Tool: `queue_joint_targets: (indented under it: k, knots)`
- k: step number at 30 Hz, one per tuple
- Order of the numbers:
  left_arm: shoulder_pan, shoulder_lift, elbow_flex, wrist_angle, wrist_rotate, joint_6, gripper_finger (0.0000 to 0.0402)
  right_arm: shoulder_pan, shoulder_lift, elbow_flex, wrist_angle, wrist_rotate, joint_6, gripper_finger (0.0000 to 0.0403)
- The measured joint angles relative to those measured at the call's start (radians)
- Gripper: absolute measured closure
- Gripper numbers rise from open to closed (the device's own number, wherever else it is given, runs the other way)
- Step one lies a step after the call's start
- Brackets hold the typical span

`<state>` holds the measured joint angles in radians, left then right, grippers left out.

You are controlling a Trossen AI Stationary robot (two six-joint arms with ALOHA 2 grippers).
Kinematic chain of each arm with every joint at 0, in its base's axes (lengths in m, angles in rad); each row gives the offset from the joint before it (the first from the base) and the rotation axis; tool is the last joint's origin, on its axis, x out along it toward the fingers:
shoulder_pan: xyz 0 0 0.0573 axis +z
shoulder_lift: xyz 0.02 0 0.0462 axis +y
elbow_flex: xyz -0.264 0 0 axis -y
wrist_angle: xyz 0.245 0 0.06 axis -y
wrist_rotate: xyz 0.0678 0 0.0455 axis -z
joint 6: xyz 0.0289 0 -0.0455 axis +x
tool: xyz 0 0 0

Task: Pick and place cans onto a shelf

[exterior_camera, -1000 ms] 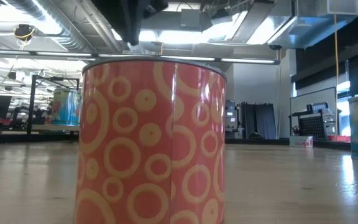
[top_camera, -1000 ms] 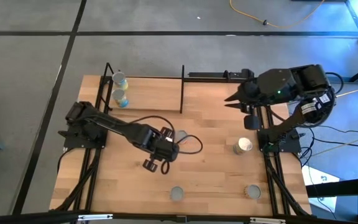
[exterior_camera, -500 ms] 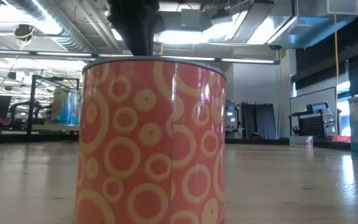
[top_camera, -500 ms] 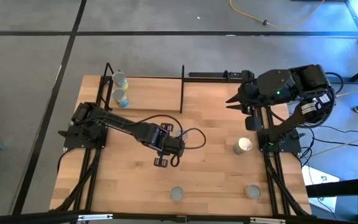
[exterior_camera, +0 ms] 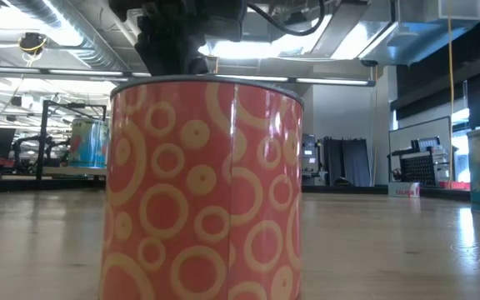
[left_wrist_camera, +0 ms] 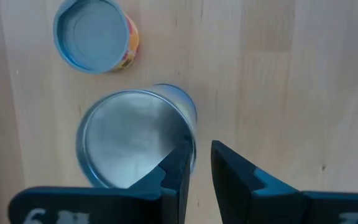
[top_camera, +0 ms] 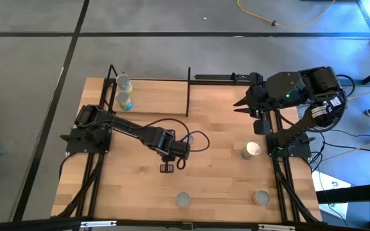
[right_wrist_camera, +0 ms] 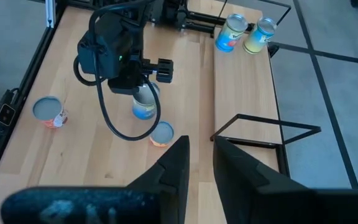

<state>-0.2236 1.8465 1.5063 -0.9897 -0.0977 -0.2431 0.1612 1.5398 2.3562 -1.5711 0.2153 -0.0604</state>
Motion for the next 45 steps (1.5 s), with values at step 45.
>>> queue_joint_targets:
  k: [45]
  knots:
    - [0.025,-0.010,0.112,-0.113,-0.025,-0.026,0.0401,0.000,0.000,0.000,0.000,0.001,0.000,0.0330]
